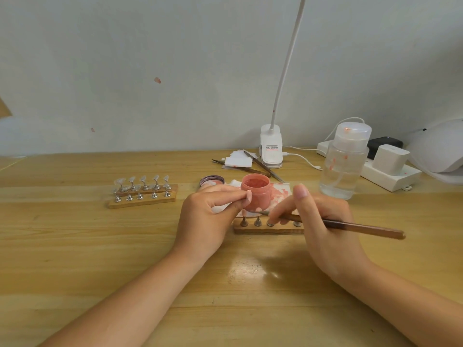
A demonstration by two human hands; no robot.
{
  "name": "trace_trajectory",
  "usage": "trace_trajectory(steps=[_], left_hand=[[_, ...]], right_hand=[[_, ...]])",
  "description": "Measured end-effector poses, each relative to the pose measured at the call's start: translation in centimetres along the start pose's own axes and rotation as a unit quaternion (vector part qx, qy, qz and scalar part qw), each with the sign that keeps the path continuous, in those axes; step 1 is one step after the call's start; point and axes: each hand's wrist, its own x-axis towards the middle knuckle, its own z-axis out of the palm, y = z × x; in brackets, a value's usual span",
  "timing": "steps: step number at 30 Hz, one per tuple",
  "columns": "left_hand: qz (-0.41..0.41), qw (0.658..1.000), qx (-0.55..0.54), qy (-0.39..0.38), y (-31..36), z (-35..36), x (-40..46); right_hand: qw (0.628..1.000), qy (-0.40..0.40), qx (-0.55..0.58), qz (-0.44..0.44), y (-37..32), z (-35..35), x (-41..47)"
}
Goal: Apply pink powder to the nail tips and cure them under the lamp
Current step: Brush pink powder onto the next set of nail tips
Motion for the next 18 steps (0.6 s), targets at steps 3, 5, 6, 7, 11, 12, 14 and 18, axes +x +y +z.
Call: trace_trajectory(steps=[3, 5, 6, 7, 11, 12, 14, 18], left_hand=[[0.007, 1.0, 0.012, 0.002, 0.01, -0.02, 0.03], [0.0, 1.0, 0.027, -0.001, -0.12, -0.04, 0.02], [-0.005, 1.0, 0.031, -0.002, -0.18, -0.04, 0.01], [-0.008, 0.999, 0.032, -0.002, -0.22, -0.04, 0.0], [-0.004, 0.999, 0.04, 0.003, -0.12, -0.03, -0.01], [-0.001, 0.999, 0.044, 0.002, -0.1, -0.04, 0.01], [0.011, 0.998, 0.057, -0.003, -0.07, -0.09, 0.04], [0.024, 0.997, 0.069, -0.004, -0.06, -0.09, 0.07]], right_hand=[[0.999, 0.016, -0.011, -0.031, -0.11, 0.04, 0.05], [0.999, 0.008, -0.033, -0.042, -0.08, 0.14, 0.18], [0.999, 0.001, -0.031, -0.033, 0.0, 0.14, 0.16], [1.0, -0.002, -0.019, -0.02, 0.04, 0.12, 0.1], [0.999, 0.013, -0.016, -0.03, -0.04, 0.02, 0.08], [0.999, 0.01, -0.031, -0.036, -0.07, 0.06, 0.16], [0.999, -0.004, -0.037, -0.023, -0.06, 0.08, 0.14], [1.0, 0.008, -0.007, -0.019, -0.17, -0.01, -0.07]])
